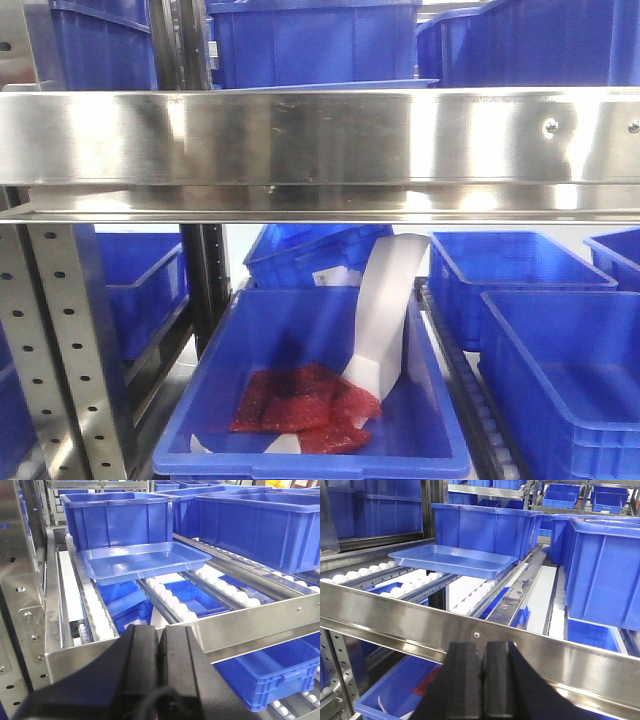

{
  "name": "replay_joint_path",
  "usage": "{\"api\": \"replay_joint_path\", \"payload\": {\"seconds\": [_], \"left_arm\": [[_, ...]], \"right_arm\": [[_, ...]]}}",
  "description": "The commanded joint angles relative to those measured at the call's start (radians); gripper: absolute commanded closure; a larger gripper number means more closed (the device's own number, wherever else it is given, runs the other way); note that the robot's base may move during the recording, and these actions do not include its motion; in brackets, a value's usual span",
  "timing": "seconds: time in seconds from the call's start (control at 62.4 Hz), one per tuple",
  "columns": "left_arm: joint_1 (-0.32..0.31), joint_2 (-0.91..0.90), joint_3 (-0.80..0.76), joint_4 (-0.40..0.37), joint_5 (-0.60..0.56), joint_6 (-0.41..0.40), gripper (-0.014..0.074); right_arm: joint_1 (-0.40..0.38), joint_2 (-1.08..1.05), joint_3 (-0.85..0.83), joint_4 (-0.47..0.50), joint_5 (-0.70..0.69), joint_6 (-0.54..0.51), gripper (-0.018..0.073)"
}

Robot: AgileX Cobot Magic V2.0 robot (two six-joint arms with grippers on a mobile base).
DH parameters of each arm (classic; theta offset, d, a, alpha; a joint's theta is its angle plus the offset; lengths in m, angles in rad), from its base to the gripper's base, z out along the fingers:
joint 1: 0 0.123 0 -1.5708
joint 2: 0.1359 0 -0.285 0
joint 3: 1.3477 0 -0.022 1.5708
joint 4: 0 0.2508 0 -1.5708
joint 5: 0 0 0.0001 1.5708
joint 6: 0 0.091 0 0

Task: Grab blue tray and place on right shelf
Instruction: 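Open both grippers and withdraw them from the tray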

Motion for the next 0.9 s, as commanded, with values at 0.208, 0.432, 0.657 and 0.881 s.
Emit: {"api": "replay_joint_path", "payload": {"seconds": [0.208, 0.432, 0.657, 0.881], "left_arm": [[-0.005, 0.004, -0.028, -0.031, -0.086, 0.008, 0.0645], [-0.005, -0.002, -0.012, -0.029, -0.085, 0.008, 0.0645], [-0.005, -0.182, 0.149, 0.293, -0.111, -0.331, 0.0645], [0.030, -0.426, 0.419, 0.410, -0.217, -0.457, 0.0645]], "right_arm": [[0.000, 0.013, -0.023, -0.011, -0.092, -0.012, 0.0499], [0.000, 0.013, -0.023, -0.011, -0.092, -0.012, 0.0499], [0.000, 0.013, -0.023, -0.011, -0.092, -0.012, 0.0499], [0.000, 0.013, -0.023, -0.011, -0.092, -0.012, 0.0499]]}}
